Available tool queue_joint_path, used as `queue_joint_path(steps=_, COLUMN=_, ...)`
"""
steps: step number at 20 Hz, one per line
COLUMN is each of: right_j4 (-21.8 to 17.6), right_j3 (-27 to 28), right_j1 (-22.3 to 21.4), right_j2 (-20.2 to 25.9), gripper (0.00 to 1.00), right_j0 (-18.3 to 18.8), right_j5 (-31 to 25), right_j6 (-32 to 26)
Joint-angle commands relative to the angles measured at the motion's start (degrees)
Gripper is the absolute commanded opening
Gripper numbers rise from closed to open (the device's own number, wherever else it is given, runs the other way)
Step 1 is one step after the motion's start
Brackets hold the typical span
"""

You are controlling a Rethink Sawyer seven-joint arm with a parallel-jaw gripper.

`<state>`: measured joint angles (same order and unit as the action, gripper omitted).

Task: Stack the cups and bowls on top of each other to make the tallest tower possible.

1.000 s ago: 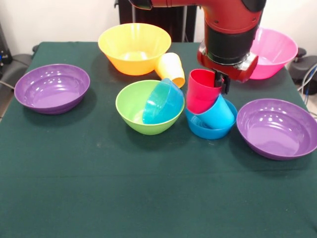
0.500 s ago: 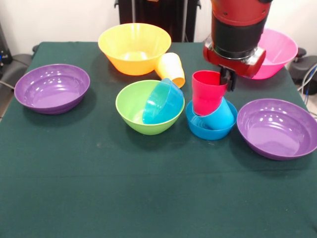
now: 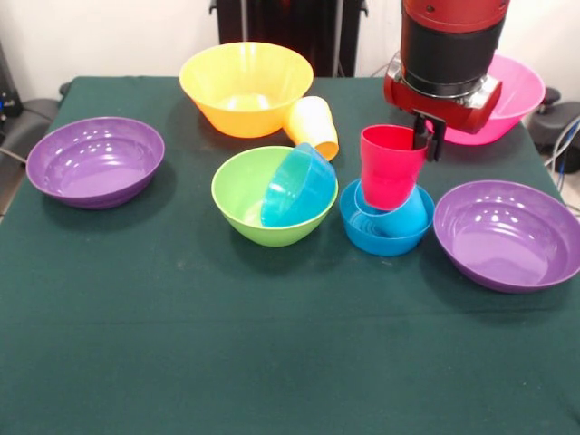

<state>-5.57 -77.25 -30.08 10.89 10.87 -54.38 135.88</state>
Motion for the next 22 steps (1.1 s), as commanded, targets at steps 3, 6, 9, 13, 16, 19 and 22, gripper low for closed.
queue_joint_path(steps=3, right_j4=-0.1, right_j3=-4.0, right_j1=1.3, right_j2=4.4, gripper=0.00, right_j0=-0.6, right_j5=0.8, right_j6=-3.2)
queue_joint_path(steps=6, right_j4=-0.2, right_j3=-5.7, right_j1=1.8, right_j2=5.0, gripper=0.00, right_j0=0.1, right_j5=3.5, right_j6=-4.0)
queue_joint_path(steps=9, right_j4=-0.8, right_j3=-7.0, right_j1=3.1, right_j2=5.6, gripper=0.00, right_j0=0.9, right_j5=5.8, right_j6=-5.2)
queue_joint_path(steps=13, right_j4=-1.7, right_j3=-7.5, right_j1=4.8, right_j2=5.5, gripper=0.00, right_j0=1.6, right_j5=6.4, right_j6=-6.0)
queue_joint_path(steps=16, right_j4=-2.2, right_j3=-8.0, right_j1=5.9, right_j2=6.0, gripper=0.00, right_j0=2.2, right_j5=6.9, right_j6=-7.0)
queue_joint_path(steps=19, right_j4=-2.2, right_j3=-8.7, right_j1=6.6, right_j2=6.6, gripper=0.00, right_j0=2.8, right_j5=8.2, right_j6=-7.1)
queue_joint_path(steps=22, right_j4=-2.3, right_j3=-8.4, right_j1=7.1, right_j2=7.0, gripper=0.00, right_j0=3.0, right_j5=9.2, right_j6=-6.9)
